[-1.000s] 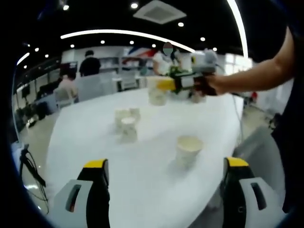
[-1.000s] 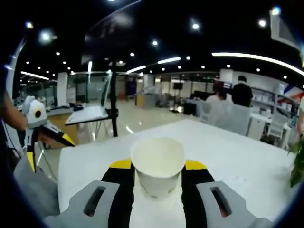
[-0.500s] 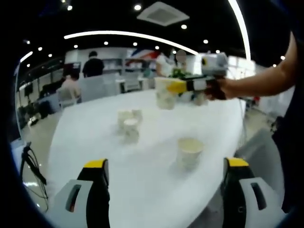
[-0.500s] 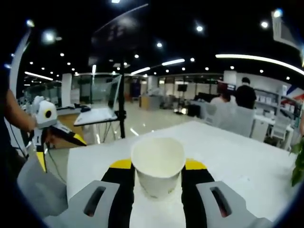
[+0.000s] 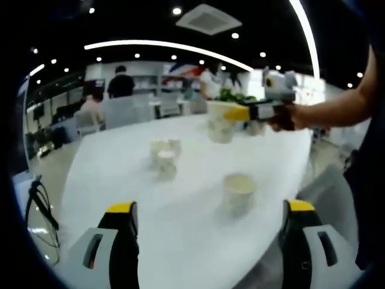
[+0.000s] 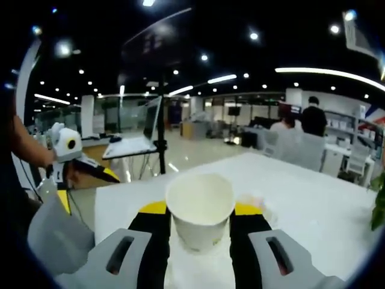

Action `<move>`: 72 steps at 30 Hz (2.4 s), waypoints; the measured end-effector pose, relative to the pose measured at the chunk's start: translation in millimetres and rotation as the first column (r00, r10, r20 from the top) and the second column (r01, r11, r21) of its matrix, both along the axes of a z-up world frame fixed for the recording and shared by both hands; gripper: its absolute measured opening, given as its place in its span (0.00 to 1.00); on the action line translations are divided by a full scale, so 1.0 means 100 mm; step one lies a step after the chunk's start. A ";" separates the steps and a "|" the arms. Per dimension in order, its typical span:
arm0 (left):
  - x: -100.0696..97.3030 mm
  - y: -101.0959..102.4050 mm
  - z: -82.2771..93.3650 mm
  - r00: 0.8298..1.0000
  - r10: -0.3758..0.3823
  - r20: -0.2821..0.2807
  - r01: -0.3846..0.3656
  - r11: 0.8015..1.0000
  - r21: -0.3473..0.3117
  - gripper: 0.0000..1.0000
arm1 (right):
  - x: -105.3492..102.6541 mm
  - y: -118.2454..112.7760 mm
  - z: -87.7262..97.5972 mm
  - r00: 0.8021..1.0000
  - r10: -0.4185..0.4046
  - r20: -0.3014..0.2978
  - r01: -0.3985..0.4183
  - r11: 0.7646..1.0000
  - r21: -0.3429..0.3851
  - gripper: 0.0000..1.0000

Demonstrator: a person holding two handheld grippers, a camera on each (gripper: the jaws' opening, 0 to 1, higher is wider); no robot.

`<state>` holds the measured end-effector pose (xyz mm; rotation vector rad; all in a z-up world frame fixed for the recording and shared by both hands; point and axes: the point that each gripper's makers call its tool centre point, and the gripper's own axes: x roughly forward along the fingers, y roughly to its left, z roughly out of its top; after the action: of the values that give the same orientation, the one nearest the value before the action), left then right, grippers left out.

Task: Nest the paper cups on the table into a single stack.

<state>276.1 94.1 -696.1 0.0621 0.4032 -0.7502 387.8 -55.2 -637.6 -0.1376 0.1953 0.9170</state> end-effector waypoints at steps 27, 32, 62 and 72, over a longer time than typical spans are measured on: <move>-0.02 0.00 -0.01 1.000 0.010 -0.002 -0.010 1.000 -0.010 0.99 | -0.59 0.12 0.04 0.997 0.077 -0.014 -0.077 0.997 0.004 0.35; -0.01 -0.01 -0.03 1.000 -0.002 -0.007 0.002 1.000 -0.009 0.99 | -0.71 0.11 0.03 0.996 0.083 -0.015 -0.083 0.997 0.008 0.35; 0.07 0.02 -0.03 1.000 0.024 -0.007 -0.024 0.999 -0.030 0.99 | -0.73 0.15 -0.16 0.995 0.092 0.028 -0.092 0.996 0.014 0.36; 0.08 0.00 -0.04 1.000 0.019 -0.014 -0.019 0.999 -0.033 0.99 | -0.72 0.18 -0.36 0.996 0.086 0.010 -0.087 0.996 0.010 0.36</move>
<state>284.3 94.2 -700.3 0.0226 0.4035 -0.7388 316.2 -37.3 -673.2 -0.1415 0.1762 1.0033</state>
